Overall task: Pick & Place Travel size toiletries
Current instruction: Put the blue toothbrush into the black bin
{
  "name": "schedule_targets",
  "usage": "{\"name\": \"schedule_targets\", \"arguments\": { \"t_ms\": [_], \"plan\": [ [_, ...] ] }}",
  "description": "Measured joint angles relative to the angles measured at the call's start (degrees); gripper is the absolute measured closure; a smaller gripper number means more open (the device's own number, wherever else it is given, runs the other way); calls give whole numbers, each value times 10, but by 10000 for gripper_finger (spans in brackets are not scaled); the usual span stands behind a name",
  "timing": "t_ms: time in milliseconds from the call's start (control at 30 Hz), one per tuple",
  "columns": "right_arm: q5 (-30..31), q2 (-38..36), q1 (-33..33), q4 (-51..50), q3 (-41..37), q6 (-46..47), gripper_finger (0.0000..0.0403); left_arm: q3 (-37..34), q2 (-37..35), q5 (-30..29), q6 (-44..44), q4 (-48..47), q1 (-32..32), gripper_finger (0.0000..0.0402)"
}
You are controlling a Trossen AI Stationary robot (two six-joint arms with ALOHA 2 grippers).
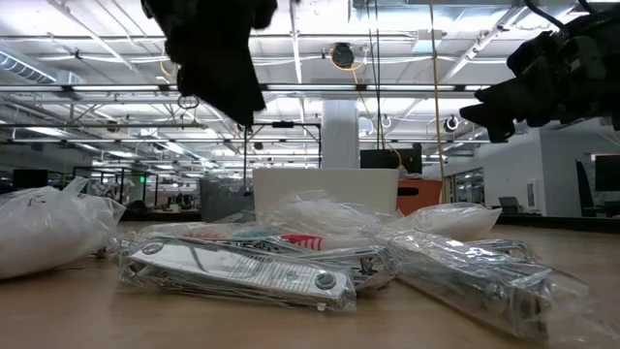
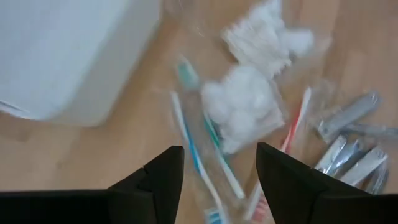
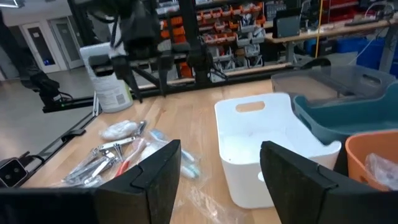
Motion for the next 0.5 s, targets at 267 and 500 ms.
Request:
{"name": "schedule_targets", "arguments": {
  "t_ms": [267, 500],
  "plan": [
    [-2, 2, 0, 2, 0, -3, 195, 4, 76, 49, -39, -1, 11, 229],
    [-2, 3, 0, 2, 0, -4, 195, 4, 109, 47, -38, -8, 19, 230]
  ]
}}
